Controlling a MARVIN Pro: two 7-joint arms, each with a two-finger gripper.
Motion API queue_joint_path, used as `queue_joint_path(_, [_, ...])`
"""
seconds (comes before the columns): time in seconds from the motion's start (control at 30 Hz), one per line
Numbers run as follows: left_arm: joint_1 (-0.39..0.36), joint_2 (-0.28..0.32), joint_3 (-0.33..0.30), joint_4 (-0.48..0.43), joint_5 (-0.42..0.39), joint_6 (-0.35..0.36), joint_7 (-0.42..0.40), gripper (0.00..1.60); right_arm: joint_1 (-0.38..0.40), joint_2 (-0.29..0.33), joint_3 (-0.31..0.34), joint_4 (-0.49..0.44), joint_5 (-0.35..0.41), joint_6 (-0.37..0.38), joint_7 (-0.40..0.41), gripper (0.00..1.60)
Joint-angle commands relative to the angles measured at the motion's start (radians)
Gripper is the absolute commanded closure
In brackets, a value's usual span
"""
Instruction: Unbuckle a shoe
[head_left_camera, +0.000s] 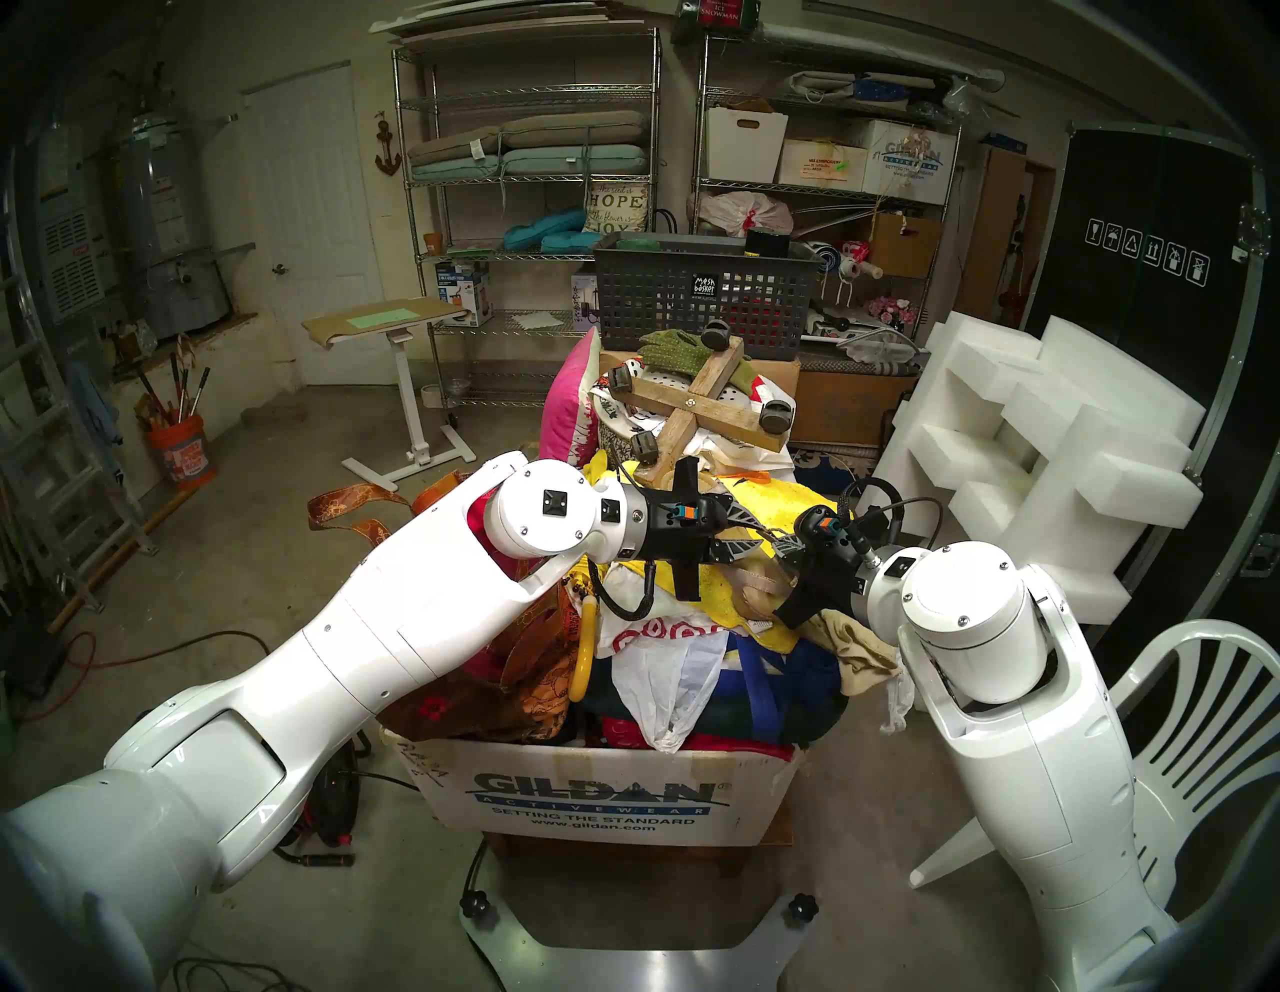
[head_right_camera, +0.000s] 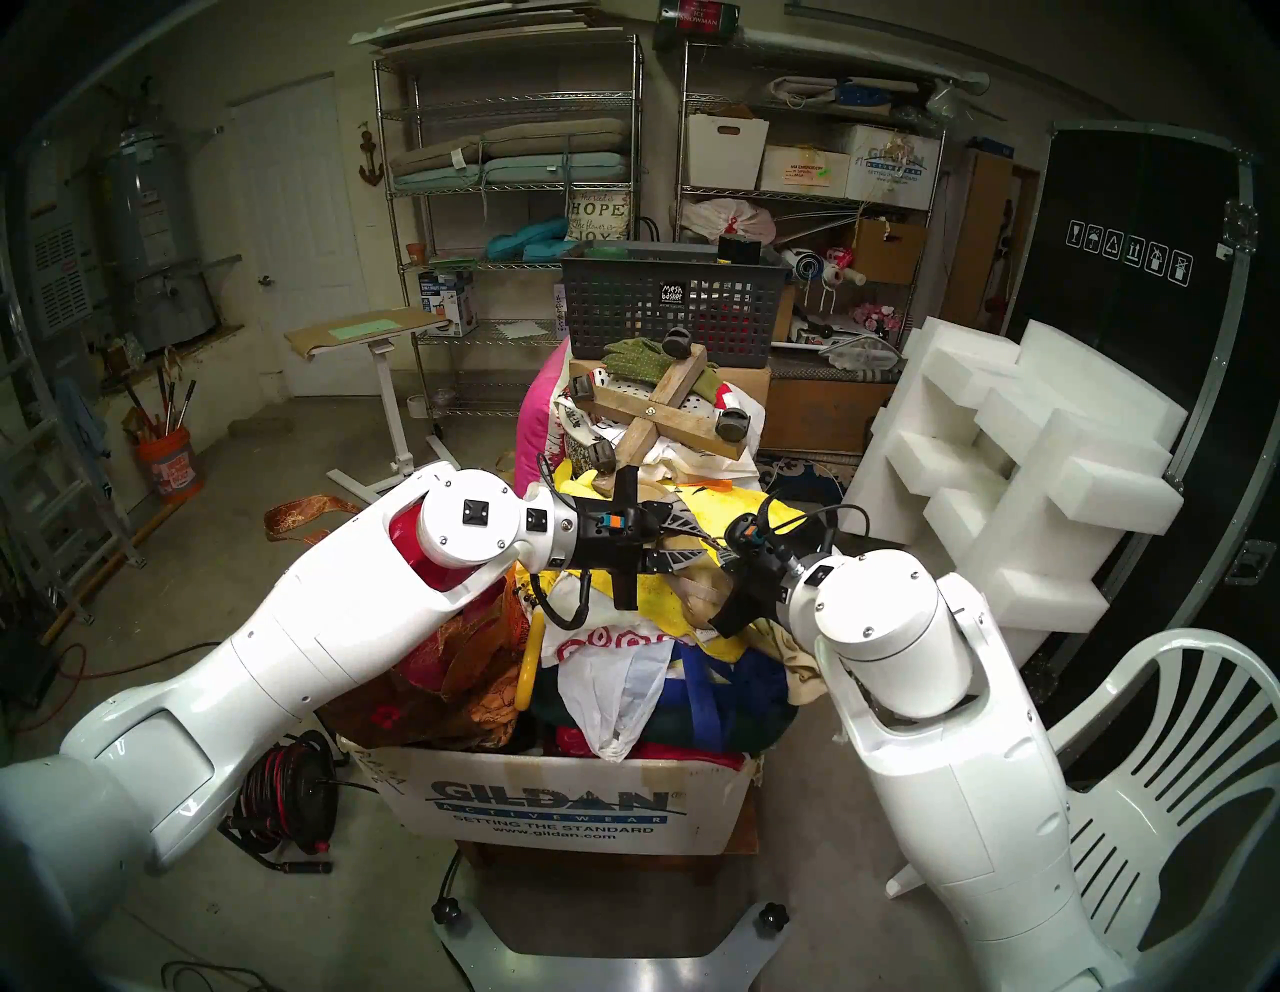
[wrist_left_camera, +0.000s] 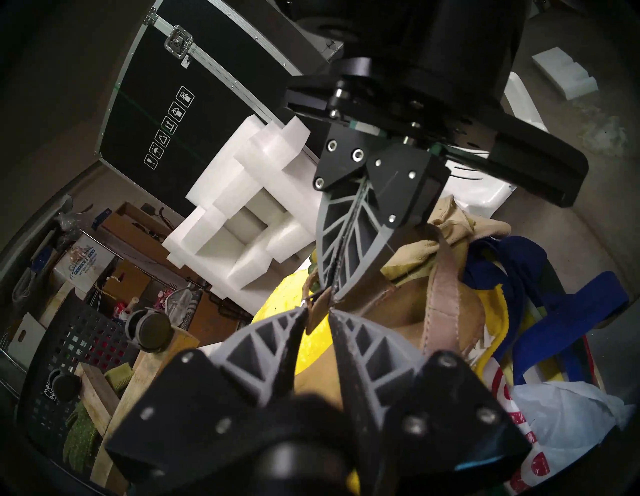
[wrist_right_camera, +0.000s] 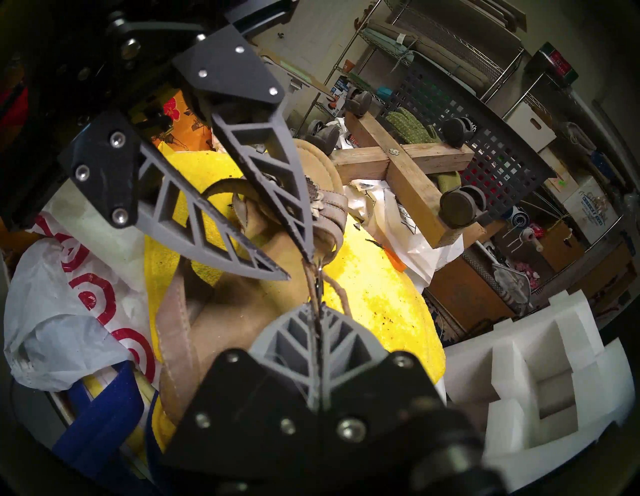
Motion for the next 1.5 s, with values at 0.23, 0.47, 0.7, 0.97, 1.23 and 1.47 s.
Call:
queue_joint_path(0.23, [-0.018,-0.011,-0.001,0.008,-0.009,-0.004,-0.016,0.99,0.0,0.045,-0.019,-0.021,-0.04,-0.084,-0.017,1.6])
queue_joint_path(0.47, [-0.023,-0.017,0.002,0.012,-0.007,-0.001,-0.027,0.97,-0.027,0.069,-0.042,-0.027,-0.095,-0.153,-0.066,1.6])
queue_joint_path(0.7, [-0.023,-0.02,0.0,0.009,-0.002,0.003,-0.028,0.95,-0.051,0.066,-0.047,-0.03,-0.129,-0.198,-0.121,1.6])
queue_joint_path(0.97, [-0.019,-0.013,-0.002,-0.002,-0.001,0.011,-0.026,0.92,-0.094,0.068,-0.078,-0.018,-0.198,-0.275,-0.23,1.6])
queue_joint_path(1.23, [-0.014,-0.009,-0.001,-0.007,-0.001,0.016,-0.025,0.92,-0.106,0.067,-0.092,-0.011,-0.222,-0.306,-0.278,1.6])
queue_joint_path(1.47, [-0.01,-0.008,0.0,-0.009,0.001,0.016,-0.023,0.92,-0.109,0.065,-0.096,-0.014,-0.229,-0.317,-0.287,1.6])
